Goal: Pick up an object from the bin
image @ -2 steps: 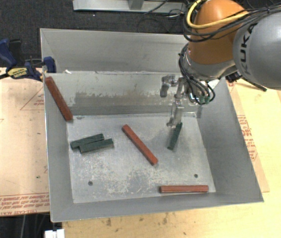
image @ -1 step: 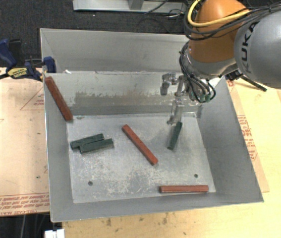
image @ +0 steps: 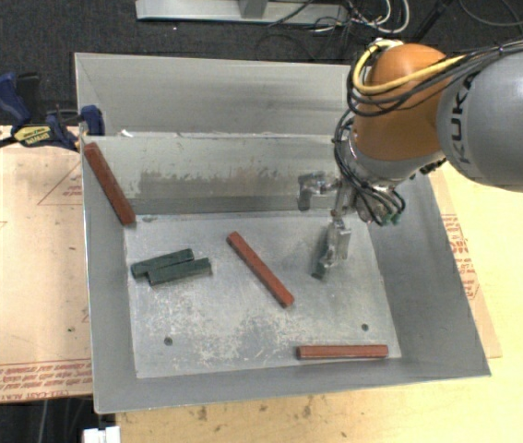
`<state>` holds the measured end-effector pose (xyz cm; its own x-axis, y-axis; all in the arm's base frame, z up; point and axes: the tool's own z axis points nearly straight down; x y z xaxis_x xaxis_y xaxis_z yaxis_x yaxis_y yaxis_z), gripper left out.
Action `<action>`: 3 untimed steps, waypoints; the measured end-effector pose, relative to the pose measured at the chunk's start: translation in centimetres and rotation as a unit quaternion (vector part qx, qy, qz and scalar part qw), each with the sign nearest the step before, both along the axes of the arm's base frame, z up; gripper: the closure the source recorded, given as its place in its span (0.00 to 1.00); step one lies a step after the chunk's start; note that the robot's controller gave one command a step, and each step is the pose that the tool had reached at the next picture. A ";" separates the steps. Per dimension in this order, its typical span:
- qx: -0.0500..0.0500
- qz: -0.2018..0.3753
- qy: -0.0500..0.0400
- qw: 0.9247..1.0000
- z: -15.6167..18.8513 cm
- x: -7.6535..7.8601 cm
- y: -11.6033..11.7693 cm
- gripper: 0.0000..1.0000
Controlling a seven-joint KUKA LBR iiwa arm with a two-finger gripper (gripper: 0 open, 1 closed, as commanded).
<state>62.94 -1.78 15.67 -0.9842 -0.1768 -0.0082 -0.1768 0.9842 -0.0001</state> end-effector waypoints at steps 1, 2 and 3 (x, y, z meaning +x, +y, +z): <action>-0.001 0.059 0.005 0.998 -3.0 0.5 -1.2 0.00; -0.001 0.130 0.003 0.991 -8.6 -1.3 -4.4 1.00; -0.001 0.130 0.003 0.991 -8.6 -1.3 -4.4 1.00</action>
Offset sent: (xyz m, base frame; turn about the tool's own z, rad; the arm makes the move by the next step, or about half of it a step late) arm -0.0138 -0.0443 -0.0867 -0.2652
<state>61.64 -6.20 7.07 -0.9052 -0.4250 -0.0024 -0.4250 0.9052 0.0000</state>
